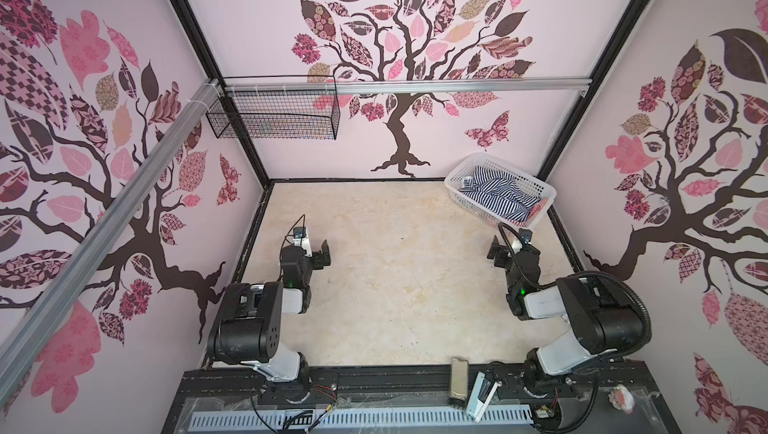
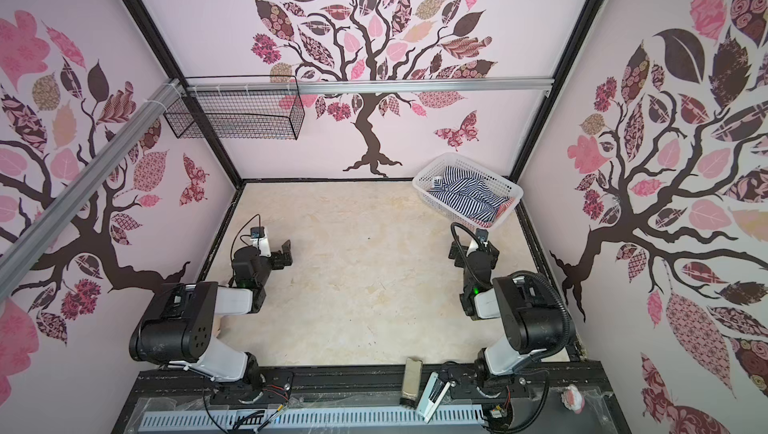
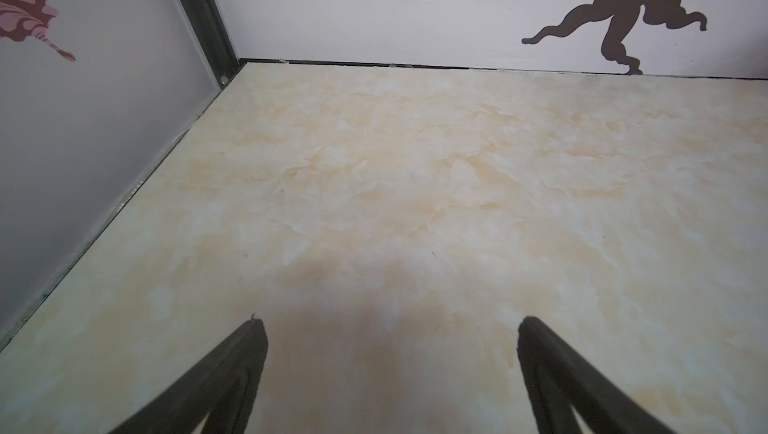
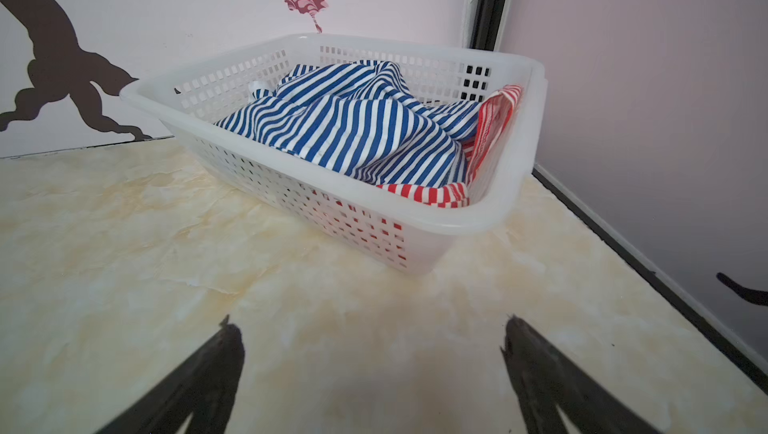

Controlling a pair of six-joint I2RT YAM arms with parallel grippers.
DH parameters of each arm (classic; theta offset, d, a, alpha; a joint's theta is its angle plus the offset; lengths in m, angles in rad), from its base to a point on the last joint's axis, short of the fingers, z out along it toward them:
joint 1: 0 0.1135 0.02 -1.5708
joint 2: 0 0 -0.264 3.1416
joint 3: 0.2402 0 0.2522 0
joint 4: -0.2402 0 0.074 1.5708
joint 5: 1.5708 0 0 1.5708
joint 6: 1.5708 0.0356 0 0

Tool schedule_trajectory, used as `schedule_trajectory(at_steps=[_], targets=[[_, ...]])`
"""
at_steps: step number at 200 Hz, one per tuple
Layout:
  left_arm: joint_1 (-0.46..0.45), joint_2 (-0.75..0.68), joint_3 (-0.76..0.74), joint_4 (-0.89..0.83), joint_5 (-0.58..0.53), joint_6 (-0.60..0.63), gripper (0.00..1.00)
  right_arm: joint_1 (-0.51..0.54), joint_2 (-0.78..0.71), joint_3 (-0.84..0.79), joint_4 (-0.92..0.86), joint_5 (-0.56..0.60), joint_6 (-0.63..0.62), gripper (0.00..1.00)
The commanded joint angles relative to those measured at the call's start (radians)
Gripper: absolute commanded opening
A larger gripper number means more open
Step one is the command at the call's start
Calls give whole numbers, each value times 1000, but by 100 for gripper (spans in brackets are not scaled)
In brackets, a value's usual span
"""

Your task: Fold and stack the tank tops

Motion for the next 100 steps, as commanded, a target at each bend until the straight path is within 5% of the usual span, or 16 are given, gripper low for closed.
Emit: schedule_trajectory(at_steps=[1, 100], targets=[[3, 4, 21, 6, 5, 0, 98, 4, -1, -3, 28, 12, -3, 100], [3, 4, 22, 6, 7, -2, 98, -1, 0, 4, 14, -2, 3, 100]])
